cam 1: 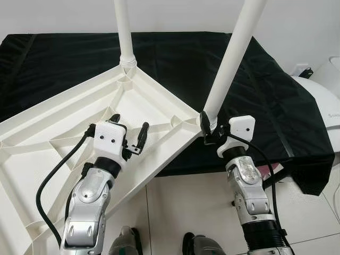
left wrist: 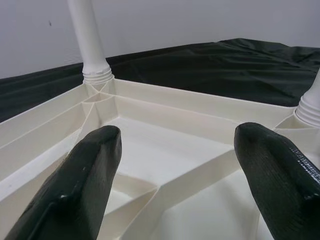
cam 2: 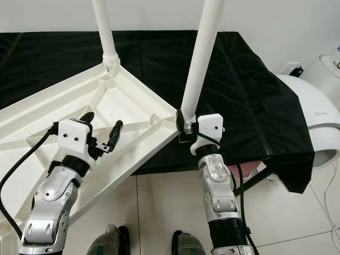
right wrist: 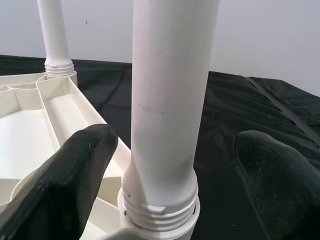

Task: Building children table

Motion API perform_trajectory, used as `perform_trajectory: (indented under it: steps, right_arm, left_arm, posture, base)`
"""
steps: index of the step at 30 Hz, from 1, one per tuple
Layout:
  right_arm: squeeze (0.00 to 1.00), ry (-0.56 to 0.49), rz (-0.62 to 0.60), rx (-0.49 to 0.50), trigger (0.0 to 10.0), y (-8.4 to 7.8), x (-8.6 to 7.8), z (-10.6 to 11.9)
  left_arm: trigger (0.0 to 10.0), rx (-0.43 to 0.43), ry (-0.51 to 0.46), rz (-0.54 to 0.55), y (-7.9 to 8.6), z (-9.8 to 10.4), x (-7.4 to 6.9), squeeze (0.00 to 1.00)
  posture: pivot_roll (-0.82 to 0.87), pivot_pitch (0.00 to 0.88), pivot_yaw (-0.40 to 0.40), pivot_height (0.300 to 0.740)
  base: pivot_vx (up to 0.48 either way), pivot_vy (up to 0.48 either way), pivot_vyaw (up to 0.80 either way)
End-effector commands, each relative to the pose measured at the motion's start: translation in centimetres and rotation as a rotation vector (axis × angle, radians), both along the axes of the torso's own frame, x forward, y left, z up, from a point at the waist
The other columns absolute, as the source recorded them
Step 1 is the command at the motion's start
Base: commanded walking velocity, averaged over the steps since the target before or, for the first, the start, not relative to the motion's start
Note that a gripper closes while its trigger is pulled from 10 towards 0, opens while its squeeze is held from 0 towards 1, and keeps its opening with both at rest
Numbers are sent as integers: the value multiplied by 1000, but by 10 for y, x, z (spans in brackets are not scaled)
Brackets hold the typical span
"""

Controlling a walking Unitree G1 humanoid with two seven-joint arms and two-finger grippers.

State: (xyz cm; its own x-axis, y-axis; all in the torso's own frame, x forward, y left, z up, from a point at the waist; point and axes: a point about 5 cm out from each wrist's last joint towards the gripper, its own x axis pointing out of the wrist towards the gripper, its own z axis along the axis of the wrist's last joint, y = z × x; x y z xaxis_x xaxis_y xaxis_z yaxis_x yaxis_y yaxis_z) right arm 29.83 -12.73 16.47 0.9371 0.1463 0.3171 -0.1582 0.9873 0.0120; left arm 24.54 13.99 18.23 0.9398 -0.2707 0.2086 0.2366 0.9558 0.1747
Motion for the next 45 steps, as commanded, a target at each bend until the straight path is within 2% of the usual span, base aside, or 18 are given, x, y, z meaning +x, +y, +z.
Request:
perform_trajectory:
  steps: [1,15,22,28,31,35,39,41,45]
  right_arm:
    - [0,-1,3,15,10000,-1,1,-1]
    - [0,13,-29,28,10000,-3,1,-3]
    - [0,17,-21,32,10000,1,6,-1]
    - [0,3,-20,28,10000,2,5,2]
    - [0,12,-79,21,10000,-7,3,-1]
    - [0,11,-136,43,10000,-17,9,1]
    - [0,2,-121,55,10000,-13,15,5]
    - [0,-10,-78,57,10000,-4,23,11]
    - [0,-15,-38,66,10000,2,29,16]
  left_arm:
    - [10000,-7,-7,8,0,2,-2,0]
    - [10000,-5,-14,-44,-6,7,0,0]
    - [10000,1,-10,-120,-15,9,-2,0]
    - [10000,38,-6,-234,-22,12,-5,0]
    - [10000,67,2,-279,-25,11,-4,0]
    - [10000,103,18,-346,-32,11,-2,0]
    - [10000,109,15,-377,-35,14,-2,0]
    - [10000,112,13,-381,-35,17,-3,0]
    - [10000,114,12,-379,-34,20,-4,0]
  posture:
    - [14,165,-49,740]
    - [0,162,-41,740]
    - [-1,161,-37,740]
    - [-3,168,-39,740]
    - [-15,175,-27,740]
    - [-27,181,-14,740]
    - [-25,183,-9,740]
    - [-16,186,-11,740]
    - [-13,187,-13,740]
  base:
    - [0,0,0]
    - [0,0,0]
    - [0,0,0]
    - [0,0,0]
    - [0,0,0]
    - [0,0,0]
    - [0,0,0]
    - [0,0,0]
    - [0,0,0]
